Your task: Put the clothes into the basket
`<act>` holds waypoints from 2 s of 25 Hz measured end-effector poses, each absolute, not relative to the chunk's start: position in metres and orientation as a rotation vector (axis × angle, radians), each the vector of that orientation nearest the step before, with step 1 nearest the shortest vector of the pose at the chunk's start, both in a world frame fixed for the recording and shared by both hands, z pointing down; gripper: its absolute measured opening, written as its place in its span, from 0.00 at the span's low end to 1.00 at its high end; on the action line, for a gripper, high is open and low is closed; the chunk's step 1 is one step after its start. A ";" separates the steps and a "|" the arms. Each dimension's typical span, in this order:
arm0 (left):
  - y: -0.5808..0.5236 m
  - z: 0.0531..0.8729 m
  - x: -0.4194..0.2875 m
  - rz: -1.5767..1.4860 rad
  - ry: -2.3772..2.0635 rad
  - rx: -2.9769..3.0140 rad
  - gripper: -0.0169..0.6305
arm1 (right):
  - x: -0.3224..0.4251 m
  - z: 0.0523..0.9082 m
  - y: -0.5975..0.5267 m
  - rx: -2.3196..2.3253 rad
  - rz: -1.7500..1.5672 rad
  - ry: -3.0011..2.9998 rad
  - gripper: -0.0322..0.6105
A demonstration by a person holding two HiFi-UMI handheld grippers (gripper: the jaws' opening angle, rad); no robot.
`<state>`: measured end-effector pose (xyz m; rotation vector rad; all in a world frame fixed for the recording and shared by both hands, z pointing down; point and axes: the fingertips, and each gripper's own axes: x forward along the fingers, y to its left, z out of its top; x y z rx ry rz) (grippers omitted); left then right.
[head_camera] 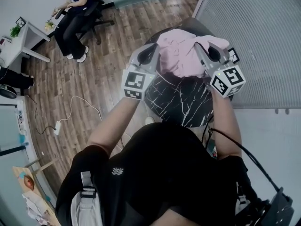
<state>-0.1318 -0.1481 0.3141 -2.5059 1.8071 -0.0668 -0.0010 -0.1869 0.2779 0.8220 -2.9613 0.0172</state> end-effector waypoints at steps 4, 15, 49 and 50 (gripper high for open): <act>-0.163 0.309 -0.138 -0.036 1.844 -2.528 0.04 | 0.002 0.267 -0.201 0.850 0.010 -2.968 0.11; -0.208 0.265 -0.122 -0.036 1.757 -2.525 0.04 | 0.027 0.226 -0.238 0.975 -0.073 -2.983 0.11; -0.313 0.289 -0.057 -0.039 1.651 -2.673 0.04 | 0.118 0.292 -0.323 1.201 0.072 -2.849 0.11; -0.314 0.291 -0.056 -0.045 1.647 -2.671 0.04 | 0.117 0.297 -0.325 1.193 0.076 -2.845 0.11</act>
